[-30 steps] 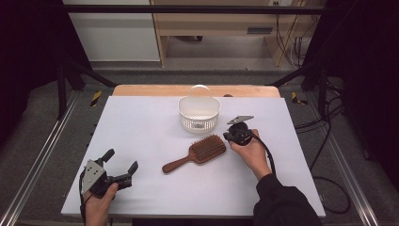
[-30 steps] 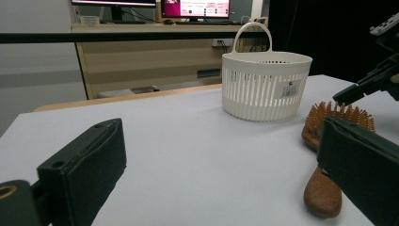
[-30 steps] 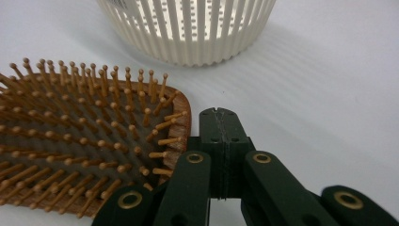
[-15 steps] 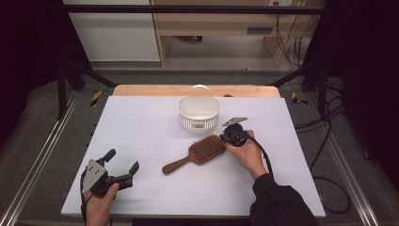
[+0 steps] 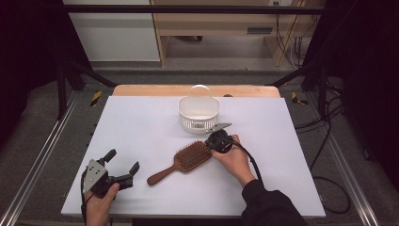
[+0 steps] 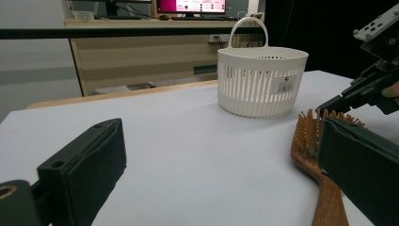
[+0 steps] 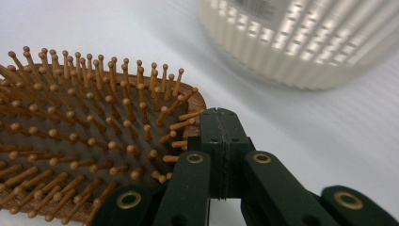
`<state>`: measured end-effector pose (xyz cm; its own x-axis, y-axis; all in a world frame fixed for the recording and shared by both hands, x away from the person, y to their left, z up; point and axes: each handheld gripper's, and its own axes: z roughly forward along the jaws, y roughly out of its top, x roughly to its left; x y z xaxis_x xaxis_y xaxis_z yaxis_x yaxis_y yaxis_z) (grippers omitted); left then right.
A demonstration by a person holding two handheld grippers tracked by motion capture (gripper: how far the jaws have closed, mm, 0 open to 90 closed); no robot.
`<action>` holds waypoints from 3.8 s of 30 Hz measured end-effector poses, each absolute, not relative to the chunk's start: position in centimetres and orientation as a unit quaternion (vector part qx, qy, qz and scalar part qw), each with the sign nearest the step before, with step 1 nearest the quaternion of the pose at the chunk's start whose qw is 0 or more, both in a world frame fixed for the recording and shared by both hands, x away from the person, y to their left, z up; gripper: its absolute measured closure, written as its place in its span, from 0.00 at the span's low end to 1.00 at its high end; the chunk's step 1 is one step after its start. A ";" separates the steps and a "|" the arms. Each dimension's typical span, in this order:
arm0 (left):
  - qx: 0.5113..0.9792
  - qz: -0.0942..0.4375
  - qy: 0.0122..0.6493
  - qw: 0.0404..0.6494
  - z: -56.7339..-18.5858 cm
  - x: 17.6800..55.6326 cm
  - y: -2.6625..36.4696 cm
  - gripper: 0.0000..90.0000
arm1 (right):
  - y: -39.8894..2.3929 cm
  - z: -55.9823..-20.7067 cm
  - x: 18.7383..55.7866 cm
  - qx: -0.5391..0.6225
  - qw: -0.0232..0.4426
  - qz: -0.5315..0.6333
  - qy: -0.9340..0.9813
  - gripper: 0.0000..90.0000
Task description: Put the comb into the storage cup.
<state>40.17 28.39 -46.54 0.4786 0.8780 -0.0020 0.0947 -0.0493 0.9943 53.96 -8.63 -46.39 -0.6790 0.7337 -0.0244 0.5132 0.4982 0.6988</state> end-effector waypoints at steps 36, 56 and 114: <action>0.653 0.348 0.391 0.548 -45.5 39.6 28.7 0.02 | -14.8 -44.5 48.2 0.379 0.225 0.471 0.764 0.67; 0.774 0.252 0.398 0.424 -43.3 40.7 25.0 0.04 | -25.5 -45.5 43.2 0.401 0.349 0.518 0.670 0.10; 0.901 0.146 0.321 0.254 -44.4 41.8 20.1 0.08 | -25.7 -46.3 42.7 0.406 0.303 0.562 0.654 0.09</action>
<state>41.80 20.12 -44.42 0.7510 0.6527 0.0995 0.5045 -0.6646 0.5512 42.74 -25.74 -46.32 -0.4858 0.8721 0.0594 0.1905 0.0393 0.9809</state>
